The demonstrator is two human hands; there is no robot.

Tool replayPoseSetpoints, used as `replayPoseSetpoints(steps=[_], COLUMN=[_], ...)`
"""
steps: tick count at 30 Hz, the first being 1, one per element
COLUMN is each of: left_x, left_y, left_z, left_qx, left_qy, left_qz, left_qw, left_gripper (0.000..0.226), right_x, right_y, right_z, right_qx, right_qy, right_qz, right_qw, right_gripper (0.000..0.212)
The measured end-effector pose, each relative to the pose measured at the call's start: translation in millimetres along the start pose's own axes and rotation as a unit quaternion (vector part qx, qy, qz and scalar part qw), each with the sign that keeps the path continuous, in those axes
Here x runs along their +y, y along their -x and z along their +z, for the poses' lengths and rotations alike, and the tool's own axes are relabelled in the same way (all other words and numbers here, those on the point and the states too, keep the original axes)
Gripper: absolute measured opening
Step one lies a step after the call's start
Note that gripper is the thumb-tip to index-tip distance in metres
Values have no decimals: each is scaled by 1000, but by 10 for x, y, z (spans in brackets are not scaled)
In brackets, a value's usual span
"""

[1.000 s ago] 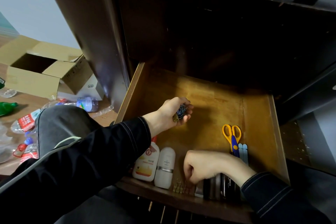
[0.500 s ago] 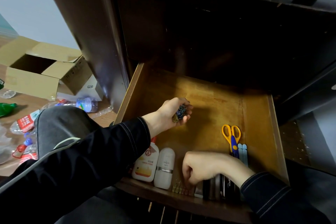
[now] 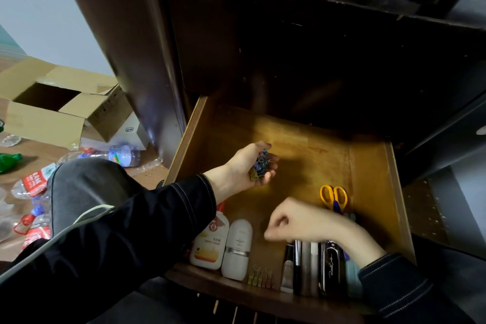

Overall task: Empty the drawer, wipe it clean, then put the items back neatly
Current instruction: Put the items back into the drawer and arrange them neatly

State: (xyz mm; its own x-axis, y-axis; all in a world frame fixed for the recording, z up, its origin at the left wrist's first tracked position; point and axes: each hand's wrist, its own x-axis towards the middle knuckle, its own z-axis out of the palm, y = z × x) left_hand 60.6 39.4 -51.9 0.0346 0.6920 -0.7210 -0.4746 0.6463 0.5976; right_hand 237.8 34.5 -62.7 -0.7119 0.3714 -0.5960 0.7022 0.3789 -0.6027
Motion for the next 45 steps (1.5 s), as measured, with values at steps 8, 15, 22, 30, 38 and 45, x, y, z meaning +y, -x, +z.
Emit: replayPoseSetpoints(steps=[8,15,22,30,38,45], left_x=[-60,-79,-89,-119,-145,-117], left_y=[61,129,106,45,63,65], left_z=[34,90,77,70,96,78], left_qx=[-58,-161,-185,-145,-146,-149], left_qy=[-53,-135,-161,-152,-185,-176], left_qz=[-37,-77,-69,-54,-49,-40], left_qw=[996,975,967,976,971,972], left_gripper=[46,58,69,58,60,55], right_x=[195,78,75,87,107,39], right_y=[85,29,36,7,-14,17], right_z=[-328,-210,-218,-224,-228,-266], right_qx=[415,380,400,407,360,342], right_qy=[-58,-1,-26,-66,-78,-273], right_qz=[33,-22,-58,-21,23,-13], right_qw=[907,925,914,911,929,899], right_gripper=[17,36,23,7,6,4])
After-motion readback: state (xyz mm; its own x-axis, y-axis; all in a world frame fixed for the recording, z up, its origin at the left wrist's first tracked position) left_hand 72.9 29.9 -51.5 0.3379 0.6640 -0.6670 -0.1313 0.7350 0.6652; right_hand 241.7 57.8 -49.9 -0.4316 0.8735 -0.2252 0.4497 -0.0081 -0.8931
